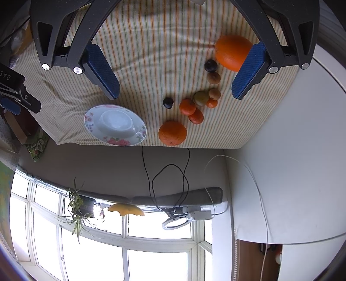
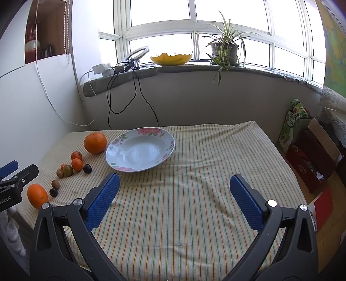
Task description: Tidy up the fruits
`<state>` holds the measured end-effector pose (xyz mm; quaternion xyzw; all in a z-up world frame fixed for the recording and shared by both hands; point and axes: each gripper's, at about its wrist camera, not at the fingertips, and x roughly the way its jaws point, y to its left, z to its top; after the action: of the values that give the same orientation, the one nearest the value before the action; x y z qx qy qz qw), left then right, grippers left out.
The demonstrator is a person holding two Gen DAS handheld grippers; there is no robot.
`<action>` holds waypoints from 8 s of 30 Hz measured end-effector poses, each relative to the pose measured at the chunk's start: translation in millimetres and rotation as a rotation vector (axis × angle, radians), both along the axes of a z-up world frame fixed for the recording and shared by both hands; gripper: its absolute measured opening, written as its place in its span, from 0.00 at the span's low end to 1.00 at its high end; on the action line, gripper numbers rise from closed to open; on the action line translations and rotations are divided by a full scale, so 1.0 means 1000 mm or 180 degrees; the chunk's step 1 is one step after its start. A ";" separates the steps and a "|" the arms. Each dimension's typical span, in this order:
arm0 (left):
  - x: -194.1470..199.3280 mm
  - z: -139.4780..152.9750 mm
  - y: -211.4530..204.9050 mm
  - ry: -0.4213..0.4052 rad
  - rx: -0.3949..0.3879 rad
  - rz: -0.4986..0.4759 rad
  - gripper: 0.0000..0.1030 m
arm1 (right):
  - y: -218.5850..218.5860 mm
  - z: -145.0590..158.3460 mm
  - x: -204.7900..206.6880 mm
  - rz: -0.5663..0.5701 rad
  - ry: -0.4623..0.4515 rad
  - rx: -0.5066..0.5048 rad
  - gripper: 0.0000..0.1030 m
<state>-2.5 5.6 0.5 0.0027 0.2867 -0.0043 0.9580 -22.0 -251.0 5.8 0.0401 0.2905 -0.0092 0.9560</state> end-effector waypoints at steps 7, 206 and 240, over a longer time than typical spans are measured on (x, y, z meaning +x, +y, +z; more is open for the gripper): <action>0.000 0.000 0.000 0.0002 0.0002 0.0000 1.00 | 0.001 0.000 0.000 0.0006 -0.0002 0.0010 1.00; 0.205 -0.069 -0.102 0.0711 -0.0734 -0.1184 0.76 | 0.009 -0.083 0.247 0.1370 0.1442 0.1893 0.63; 0.147 -0.032 -0.058 0.0306 -0.0937 -0.1101 0.76 | -0.010 -0.035 0.206 0.1020 0.0775 0.1250 0.76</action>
<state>144.4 -52.6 -31.6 -0.0882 0.3236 -0.2105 0.9183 184.4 -261.5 -29.4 0.1767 0.4020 0.1938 0.8773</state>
